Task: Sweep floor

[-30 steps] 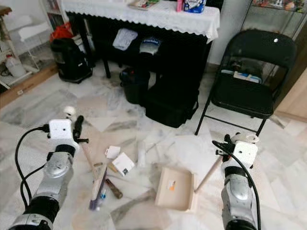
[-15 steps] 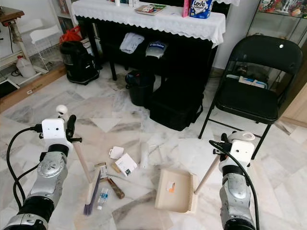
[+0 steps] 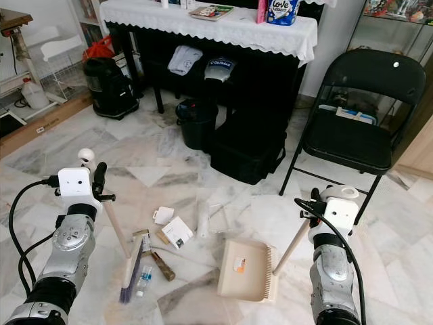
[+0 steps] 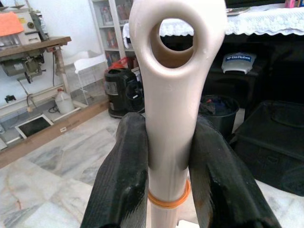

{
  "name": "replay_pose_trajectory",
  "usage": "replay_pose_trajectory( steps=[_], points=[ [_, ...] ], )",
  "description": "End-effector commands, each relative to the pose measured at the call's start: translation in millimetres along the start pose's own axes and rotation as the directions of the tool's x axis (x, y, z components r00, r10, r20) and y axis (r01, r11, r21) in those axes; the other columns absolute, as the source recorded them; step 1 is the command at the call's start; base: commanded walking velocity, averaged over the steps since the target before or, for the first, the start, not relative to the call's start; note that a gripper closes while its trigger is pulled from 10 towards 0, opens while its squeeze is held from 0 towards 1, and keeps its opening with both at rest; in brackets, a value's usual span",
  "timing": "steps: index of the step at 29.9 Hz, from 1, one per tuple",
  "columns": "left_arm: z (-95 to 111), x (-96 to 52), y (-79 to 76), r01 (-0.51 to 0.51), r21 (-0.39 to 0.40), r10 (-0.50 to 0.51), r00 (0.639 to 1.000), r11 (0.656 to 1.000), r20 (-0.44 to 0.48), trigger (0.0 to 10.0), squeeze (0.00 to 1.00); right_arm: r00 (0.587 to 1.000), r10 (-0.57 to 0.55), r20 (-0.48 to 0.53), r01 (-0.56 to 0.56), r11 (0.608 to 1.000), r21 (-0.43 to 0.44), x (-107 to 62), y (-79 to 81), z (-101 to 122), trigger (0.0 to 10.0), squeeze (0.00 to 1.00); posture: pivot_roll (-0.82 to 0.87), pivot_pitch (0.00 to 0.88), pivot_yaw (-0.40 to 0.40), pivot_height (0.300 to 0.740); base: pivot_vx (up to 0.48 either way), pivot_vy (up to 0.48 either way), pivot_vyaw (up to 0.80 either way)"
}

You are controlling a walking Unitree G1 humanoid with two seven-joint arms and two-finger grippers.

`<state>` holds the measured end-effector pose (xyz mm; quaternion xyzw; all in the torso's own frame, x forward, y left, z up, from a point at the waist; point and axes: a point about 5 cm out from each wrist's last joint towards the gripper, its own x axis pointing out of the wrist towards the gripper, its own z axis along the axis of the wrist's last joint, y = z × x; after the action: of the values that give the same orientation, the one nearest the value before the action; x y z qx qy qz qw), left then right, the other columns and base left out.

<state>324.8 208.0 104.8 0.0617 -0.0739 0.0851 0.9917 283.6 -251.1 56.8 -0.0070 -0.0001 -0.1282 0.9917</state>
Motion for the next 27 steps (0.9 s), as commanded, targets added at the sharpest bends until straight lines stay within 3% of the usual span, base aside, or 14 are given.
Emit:
replay_pose_trajectory(
  steps=[1, 20, 27],
  points=[
    [7.8, 3.9, 2.1, -0.005, 0.005, 0.005, 0.999, 1.0, 0.036, 10.0, 0.0, 0.999, 0.0, 0.052, -0.001, 1.0, 0.009, 4.7, 0.8, 9.7, 10.0, 0.0, -0.06, 0.0, 0.02, 0.74, 0.0, 0.0, 0.0],
    [9.3, 4.7, 1.1, 0.002, 0.0, -0.002, 0.999, 1.0, 0.043, 10.0, 0.0, 0.998, 0.004, 0.056, -0.004, 1.0, 0.014, 4.2, 2.1, 9.7, 10.0, 0.0, -0.05, 0.0, 0.022, 0.74, 0.0, 0.455, 0.0],
    [10.0, 5.1, 2.1, 0.003, 0.007, -0.003, 0.999, 1.0, 0.047, 10.0, 0.0, 0.998, 0.002, 0.059, -0.003, 1.0, 0.017, 5.0, 2.9, 10.1, 10.0, 0.0, -0.05, 0.0, 0.025, 0.74, 0.0, 0.0, 0.0]
  ],
)
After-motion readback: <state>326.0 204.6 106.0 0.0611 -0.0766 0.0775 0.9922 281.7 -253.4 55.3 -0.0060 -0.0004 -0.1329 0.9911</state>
